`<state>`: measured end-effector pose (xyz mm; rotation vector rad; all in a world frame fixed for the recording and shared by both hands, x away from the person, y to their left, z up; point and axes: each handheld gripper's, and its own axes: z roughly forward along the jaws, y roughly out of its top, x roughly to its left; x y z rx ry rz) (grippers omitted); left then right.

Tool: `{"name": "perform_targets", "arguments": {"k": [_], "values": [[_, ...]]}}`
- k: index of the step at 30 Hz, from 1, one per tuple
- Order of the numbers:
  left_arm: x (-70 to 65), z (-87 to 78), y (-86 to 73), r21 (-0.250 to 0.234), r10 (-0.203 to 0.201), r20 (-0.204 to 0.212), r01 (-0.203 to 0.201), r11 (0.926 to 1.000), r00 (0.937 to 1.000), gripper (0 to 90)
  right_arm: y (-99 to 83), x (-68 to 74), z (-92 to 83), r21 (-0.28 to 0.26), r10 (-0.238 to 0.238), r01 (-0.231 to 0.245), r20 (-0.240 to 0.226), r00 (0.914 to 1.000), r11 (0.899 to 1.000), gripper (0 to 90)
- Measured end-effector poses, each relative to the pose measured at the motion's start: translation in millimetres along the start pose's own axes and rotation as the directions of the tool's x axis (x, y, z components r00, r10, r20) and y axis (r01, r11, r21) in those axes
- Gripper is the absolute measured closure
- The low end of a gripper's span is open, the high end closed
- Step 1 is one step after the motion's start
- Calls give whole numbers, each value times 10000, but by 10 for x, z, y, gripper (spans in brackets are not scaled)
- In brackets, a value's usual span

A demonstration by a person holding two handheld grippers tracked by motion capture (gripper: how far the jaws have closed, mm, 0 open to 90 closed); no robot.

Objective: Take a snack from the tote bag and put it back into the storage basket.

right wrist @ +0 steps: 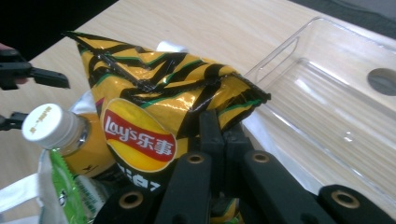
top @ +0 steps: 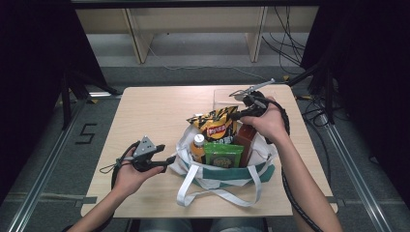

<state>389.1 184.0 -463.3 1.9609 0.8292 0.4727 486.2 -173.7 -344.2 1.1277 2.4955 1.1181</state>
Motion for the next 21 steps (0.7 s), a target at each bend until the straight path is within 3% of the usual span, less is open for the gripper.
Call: {"name": "perform_targets", "arguments": {"k": [2, 3, 5, 6, 9, 12, 13, 15, 20, 21], "values": [[0, 0, -1, -9, -25, -4, 25, 10000, 10000, 370, -4, 33, -13, -75, -121, 123, 266, 9996, 9999, 900], [1, 0, -1, -12, -20, -5, 20, 10000, 10000, 370, -8, 59, -17, -534, -592, 624, 582, 9965, 9966, 900], [2, 1, -1, -29, -44, -1, 44, 10000, 10000, 370, -10, 84, -40, -527, -639, 676, 688, 9956, 9963, 900], [3, 1, -1, -27, -44, -6, 44, 10000, 10000, 370, -16, 123, -55, -653, -404, 452, 725, 9965, 9968, 900], [5, -1, 1, -29, 22, 10, -22, 10000, 10000, 370, -3, 154, -132, -1109, -628, 713, 783, 9949, 9913, 900], [8, -6, 3, -28, 58, 44, -57, 10000, 10000, 370, 2, 194, -174, -1376, -473, 592, 884, 9950, 9887, 900], [9, -5, 4, -22, 63, 43, -63, 10000, 10000, 370, -2, 189, -174, -1564, -639, 786, 970, 9932, 9846, 900], [8, -4, 3, -23, 49, 42, -49, 10000, 10000, 370, 6, 216, -232, -2149, -270, 473, 965, 9950, 9755, 900], [9, -6, 2, -43, 56, 31, -56, 10000, 10000, 370, 24, 248, -304, -2657, -202, 518, 1205, 9925, 9627, 900], [13, -5, 1, -39, 36, 27, -36, 10000, 10000, 370, 35, 258, -327, -2903, -425, 821, 1403, 9892, 9534, 900]]}}
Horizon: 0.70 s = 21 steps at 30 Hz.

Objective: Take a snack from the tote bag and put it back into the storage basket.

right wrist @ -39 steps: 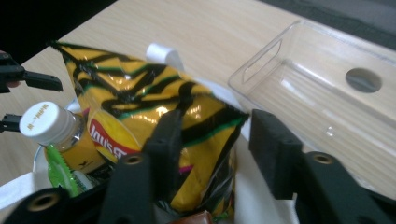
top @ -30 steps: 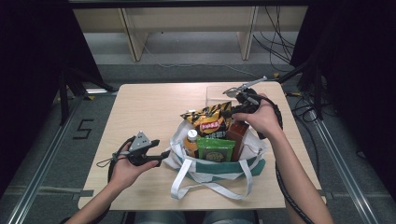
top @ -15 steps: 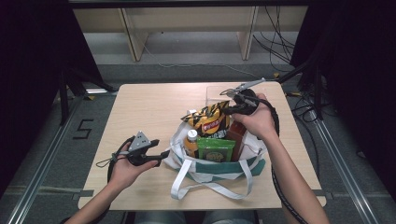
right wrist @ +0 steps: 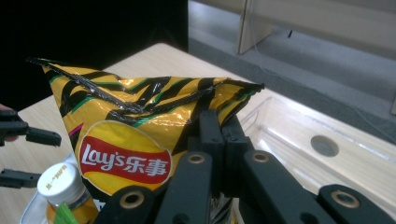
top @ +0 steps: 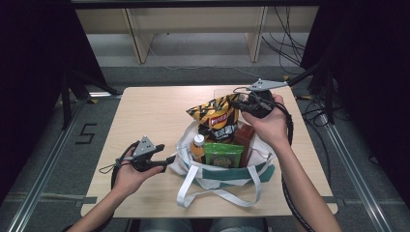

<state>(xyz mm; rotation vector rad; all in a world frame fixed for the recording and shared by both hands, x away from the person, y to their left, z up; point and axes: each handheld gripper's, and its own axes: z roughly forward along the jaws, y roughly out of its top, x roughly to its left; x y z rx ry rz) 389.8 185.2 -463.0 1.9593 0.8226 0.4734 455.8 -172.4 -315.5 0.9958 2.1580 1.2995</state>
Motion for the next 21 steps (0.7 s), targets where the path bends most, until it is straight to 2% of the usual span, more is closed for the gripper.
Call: {"name": "perform_targets", "arguments": {"k": [1, 3, 7, 9, 12, 14, 16, 19, 21], "values": [[0, 0, 0, 0, 0, 0, 0, 10000, 10000, 370, 0, 0, 0, 0, 0, 0, 0, 10000, 10000, 900], [-6, -1, -2, 15, -44, -3, 44, 10000, 10000, 370, 29, 21, -33, -361, -107, 111, 131, 9999, 9993, 900], [-3, -2, -1, -5, 14, 0, -14, 10000, 10000, 370, 50, 60, -59, -553, 5, 5, 185, 9998, 9985, 900], [0, -4, -2, -8, 5, -10, -5, 10000, 10000, 371, 65, 67, -81, -724, -143, 166, 310, 9994, 9972, 900], [-1, -7, -3, -28, -61, -24, 61, 10000, 10000, 370, 106, 96, -123, -1165, -211, 267, 491, 9986, 9928, 900], [-1, -7, -3, -23, -58, -17, 58, 10000, 10000, 371, 120, 101, -136, -1243, -211, 267, 457, 9987, 9919, 900], [1, -5, -3, -15, -31, 4, 31, 10000, 10000, 370, 161, 110, -163, -1601, -209, 285, 492, 9986, 9867, 900], [0, -6, -1, -13, 6, 3, -6, 10000, 10000, 370, 242, 124, -207, -1790, -386, 487, 596, 9975, 9826, 900], [-6, -11, -1, -20, -42, -77, 41, 10000, 10000, 370, 283, 135, -227, -1817, -274, 391, 663, 9974, 9826, 900]]}}
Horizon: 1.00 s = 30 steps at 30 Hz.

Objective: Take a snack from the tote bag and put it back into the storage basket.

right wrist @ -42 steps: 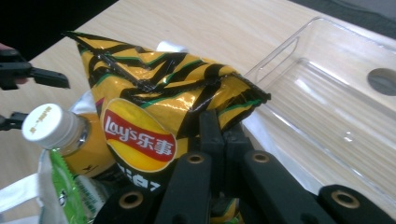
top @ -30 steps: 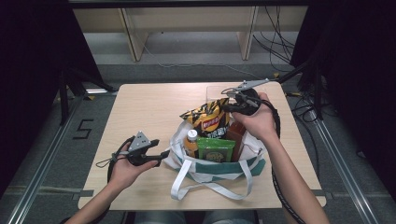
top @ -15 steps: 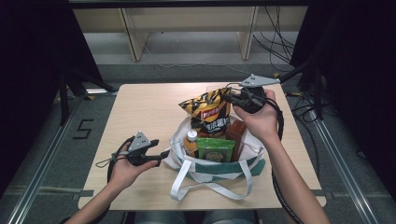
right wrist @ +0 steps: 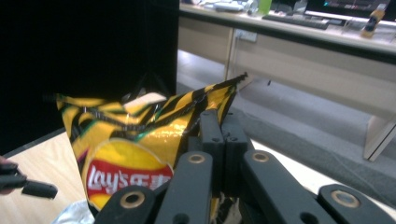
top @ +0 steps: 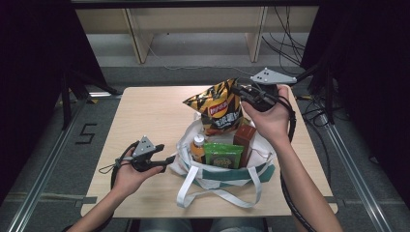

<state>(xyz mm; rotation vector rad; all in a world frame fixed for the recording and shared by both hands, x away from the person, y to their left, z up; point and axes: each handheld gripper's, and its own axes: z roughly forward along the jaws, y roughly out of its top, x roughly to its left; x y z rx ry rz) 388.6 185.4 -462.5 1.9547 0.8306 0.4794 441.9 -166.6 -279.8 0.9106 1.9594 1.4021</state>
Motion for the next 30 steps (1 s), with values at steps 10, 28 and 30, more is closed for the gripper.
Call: {"name": "perform_targets", "arguments": {"k": [10, 28, 30], "values": [[8, 1, 0, -14, 30, 27, -30, 10000, 10000, 370, 94, -79, -68, -460, 282, -263, 408, 9988, 9986, 900], [14, -11, 7, -122, -6, 7, 6, 9999, 10000, 372, 235, -267, -208, -1180, 748, -607, 1191, 9901, 9912, 900], [10, -15, 8, -176, -6, -59, 4, 9998, 10000, 372, 244, -301, -212, -1280, 749, -593, 1204, 9899, 9900, 900]]}}
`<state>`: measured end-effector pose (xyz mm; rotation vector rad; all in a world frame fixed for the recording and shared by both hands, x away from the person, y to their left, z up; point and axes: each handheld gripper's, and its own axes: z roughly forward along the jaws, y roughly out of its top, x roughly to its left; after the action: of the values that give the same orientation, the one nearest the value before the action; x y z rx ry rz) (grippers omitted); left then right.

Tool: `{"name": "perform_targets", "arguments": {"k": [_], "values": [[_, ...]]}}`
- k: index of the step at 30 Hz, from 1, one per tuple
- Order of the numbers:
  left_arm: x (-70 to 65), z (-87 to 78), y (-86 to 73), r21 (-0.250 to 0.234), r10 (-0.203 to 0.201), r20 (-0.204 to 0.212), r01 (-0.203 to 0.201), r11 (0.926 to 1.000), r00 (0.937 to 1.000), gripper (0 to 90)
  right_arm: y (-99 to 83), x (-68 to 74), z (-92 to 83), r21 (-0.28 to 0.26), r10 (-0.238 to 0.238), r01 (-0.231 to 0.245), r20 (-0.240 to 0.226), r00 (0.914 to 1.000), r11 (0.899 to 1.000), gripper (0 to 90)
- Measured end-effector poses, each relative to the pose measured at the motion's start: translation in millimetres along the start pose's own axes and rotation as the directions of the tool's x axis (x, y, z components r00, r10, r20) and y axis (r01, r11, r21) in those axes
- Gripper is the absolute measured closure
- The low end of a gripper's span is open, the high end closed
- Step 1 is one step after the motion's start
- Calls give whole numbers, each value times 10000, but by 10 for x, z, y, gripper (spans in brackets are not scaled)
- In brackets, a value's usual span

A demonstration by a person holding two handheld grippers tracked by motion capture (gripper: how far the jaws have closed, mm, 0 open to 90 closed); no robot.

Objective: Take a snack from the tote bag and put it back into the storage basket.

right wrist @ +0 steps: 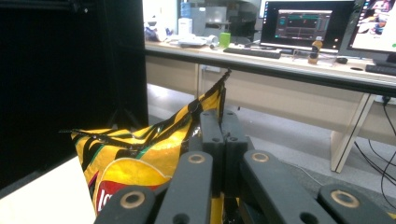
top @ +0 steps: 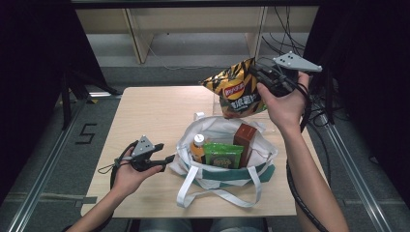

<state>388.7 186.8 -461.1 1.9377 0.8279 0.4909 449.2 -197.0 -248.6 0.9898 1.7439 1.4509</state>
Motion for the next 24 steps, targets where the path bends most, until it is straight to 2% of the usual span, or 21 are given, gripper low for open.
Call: {"name": "perform_targets", "arguments": {"k": [11, 15, 24], "values": [[6, -10, 7, -216, 35, -52, -37, 9998, 10000, 374, 90, -149, 2, -384, 351, -335, 425, 9985, 9987, 900], [5, -11, 2, -257, 12, -30, -12, 9997, 10000, 374, 102, -232, 35, -312, 626, -610, 559, 9965, 9977, 900], [11, -14, 1, -301, -7, 22, 8, 9995, 10000, 374, 111, -330, 124, -291, 753, -733, 783, 9941, 9969, 900]]}}
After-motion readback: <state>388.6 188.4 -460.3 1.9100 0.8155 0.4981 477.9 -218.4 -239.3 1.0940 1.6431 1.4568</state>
